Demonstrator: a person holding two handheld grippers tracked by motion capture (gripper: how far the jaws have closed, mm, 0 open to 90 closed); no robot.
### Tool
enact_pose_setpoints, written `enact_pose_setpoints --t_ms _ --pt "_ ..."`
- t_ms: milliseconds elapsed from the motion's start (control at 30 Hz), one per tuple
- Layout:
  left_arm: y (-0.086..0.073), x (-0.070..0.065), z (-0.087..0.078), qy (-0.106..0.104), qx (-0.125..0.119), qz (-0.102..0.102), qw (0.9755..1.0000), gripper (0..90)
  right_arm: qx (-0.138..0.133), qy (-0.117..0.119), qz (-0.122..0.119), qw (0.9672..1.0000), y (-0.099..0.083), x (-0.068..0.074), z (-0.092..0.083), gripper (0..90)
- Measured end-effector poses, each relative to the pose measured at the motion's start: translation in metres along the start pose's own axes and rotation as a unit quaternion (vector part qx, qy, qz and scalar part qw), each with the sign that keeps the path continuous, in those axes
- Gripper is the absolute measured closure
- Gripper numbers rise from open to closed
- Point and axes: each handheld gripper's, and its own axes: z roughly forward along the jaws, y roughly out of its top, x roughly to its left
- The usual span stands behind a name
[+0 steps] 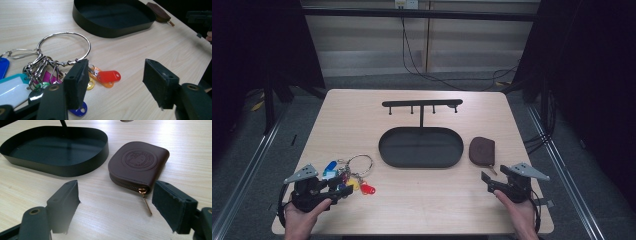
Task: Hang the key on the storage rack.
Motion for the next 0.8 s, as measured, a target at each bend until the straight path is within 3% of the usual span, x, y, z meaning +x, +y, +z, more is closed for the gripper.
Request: enact_pose_setpoints --t_ms 133,467,700,767,800 --pt "0.0011 -0.0039 0.0028 0.006 0.01 0.015 0.9998 39.9 0.006 0.003 -0.002 1.0 0.0002 0.0013 0.0002 22.5" --pt "0.0021 -0.008 0.0075 -0.003 0.019 0.024 0.9995 41.2 0.01 0.016 -0.005 0.9998 0.0011 0.0054 -0.0004 23.0" --pt "0.0033 -0.0087 0.0069 -0.003 0.029 0.029 0.9992 51.1 0.017 0.021 -0.011 0.9996 0.0015 0.0083 -0.0009 22.8" --pt "0.004 -0.0082 0.0074 -0.005 0.029 0.021 0.9994 53.4 0.018 0.021 -0.012 0.9995 0.0017 0.0087 -0.0012 22.8" --pt "0.006 -0.0065 0.0075 -0.031 0.037 0.018 0.9987 58.9 0.019 0.022 -0.012 0.9995 0.0018 0.0086 -0.0012 22.8"
